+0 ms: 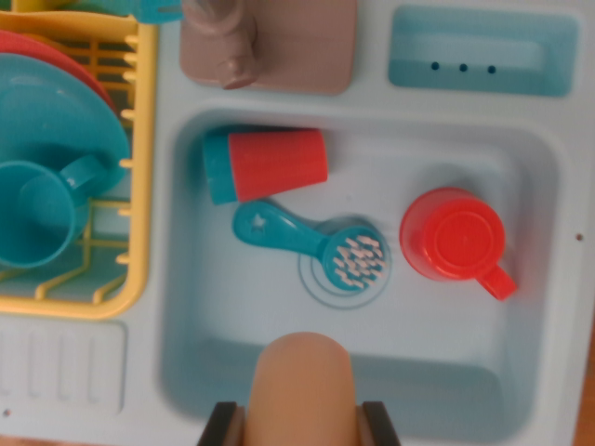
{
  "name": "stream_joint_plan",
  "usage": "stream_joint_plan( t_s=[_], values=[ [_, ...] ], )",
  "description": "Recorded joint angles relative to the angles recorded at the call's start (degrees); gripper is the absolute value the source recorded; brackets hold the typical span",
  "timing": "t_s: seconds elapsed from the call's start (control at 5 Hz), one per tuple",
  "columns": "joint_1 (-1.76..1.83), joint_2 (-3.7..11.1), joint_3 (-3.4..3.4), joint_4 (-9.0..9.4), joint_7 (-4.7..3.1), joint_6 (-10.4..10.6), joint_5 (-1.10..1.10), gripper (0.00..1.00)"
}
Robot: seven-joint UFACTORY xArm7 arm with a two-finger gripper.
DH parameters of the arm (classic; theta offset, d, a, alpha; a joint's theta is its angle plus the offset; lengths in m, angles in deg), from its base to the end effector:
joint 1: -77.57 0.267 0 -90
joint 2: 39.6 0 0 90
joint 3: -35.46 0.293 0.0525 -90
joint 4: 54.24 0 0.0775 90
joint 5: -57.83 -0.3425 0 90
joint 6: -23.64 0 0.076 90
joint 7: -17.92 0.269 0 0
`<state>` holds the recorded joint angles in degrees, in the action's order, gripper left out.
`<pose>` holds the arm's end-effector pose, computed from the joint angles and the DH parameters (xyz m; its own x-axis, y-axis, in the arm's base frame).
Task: Pick detergent from the sink
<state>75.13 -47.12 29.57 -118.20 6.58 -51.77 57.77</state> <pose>0.4161 -0.0601 0.2552 0.9964 0.0543 -0.0650 0.0526 -0.9982 -0.0278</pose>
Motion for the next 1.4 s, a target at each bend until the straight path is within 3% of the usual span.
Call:
stream_joint_plan(
  t_s=[0.2,0.4,0.6,0.8,1.2,1.4],
  values=[
    [0.01,-0.73,0.02,-1.51,0.1,-2.2,0.09,1.0],
    [0.01,-0.73,0.02,-1.51,0.1,-2.2,0.09,1.0],
    [0.03,-1.38,0.03,-2.85,0.18,-4.2,0.18,1.0],
    [0.03,-1.38,0.03,-2.85,0.18,-4.2,0.18,1.0],
    [0.05,-2.39,0.06,-4.92,0.32,-7.3,0.3,1.0],
    [0.05,-2.39,0.06,-4.92,0.32,-7.3,0.3,1.0]
  ],
)
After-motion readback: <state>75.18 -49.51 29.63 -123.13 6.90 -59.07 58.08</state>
